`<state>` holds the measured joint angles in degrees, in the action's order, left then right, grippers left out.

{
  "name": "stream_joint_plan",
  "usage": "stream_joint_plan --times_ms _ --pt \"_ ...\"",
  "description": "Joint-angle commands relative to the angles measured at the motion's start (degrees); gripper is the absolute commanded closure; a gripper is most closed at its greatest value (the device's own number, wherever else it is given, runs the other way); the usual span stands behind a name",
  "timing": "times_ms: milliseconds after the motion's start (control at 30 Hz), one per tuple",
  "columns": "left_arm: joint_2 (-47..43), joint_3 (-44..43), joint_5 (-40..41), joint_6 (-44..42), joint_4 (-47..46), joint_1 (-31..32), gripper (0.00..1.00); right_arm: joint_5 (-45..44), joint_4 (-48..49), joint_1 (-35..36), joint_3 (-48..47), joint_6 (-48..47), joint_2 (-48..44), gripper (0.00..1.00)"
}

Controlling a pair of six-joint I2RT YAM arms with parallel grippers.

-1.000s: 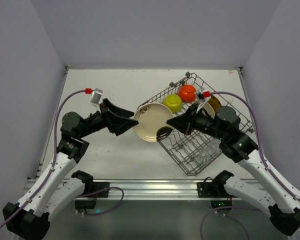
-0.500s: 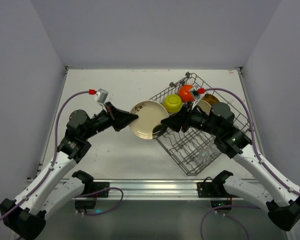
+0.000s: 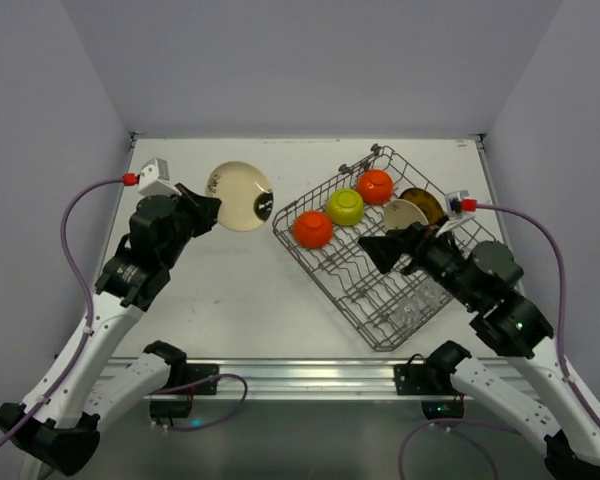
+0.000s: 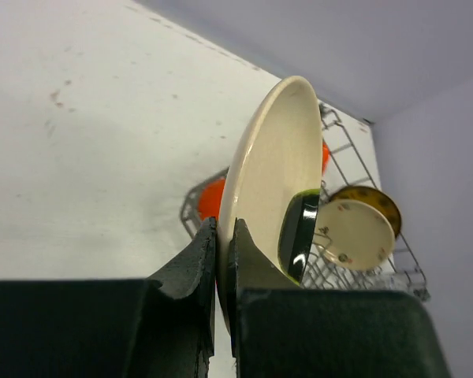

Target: Unload the mixed dishes from the dish rack

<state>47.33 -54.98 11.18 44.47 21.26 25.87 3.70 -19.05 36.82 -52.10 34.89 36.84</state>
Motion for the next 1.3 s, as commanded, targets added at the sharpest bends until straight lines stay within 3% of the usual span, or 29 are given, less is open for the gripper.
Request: stream_joint_plan --times_ms 0,167,367,600,833,1267 --pt "2.7 -0.5 10.4 4.9 6.6 -7.9 1.0 -7.8 -5.3 0.1 0.9 -0.7 -6.6 0.01" --pt "4.1 9.0 -5.5 7.2 -2.3 -25.3 1.0 -8.1 -9.4 0.1 1.9 -0.7 -12.0 0.01" --pt "8.6 19.4 -17.3 11.2 -14.3 -34.5 1.0 -5.7 -12.2 0.1 3.4 -1.6 -17.0 0.01" --pt "14.6 24.1 -21.5 11.3 -22.8 -34.6 1.0 -6.2 -13.5 0.1 4.7 -3.3 -18.6 0.01" --pt "14.7 27.6 -15.8 11.5 -25.9 -34.6 1.0 -5.7 -13.3 0.1 6.3 -3.8 -17.9 0.01" --pt "41.8 12.0 -24.0 15.7 -35.9 -34.4 1.0 -5.1 -10.8 0.1 9.7 -2.2 -16.4 0.01"
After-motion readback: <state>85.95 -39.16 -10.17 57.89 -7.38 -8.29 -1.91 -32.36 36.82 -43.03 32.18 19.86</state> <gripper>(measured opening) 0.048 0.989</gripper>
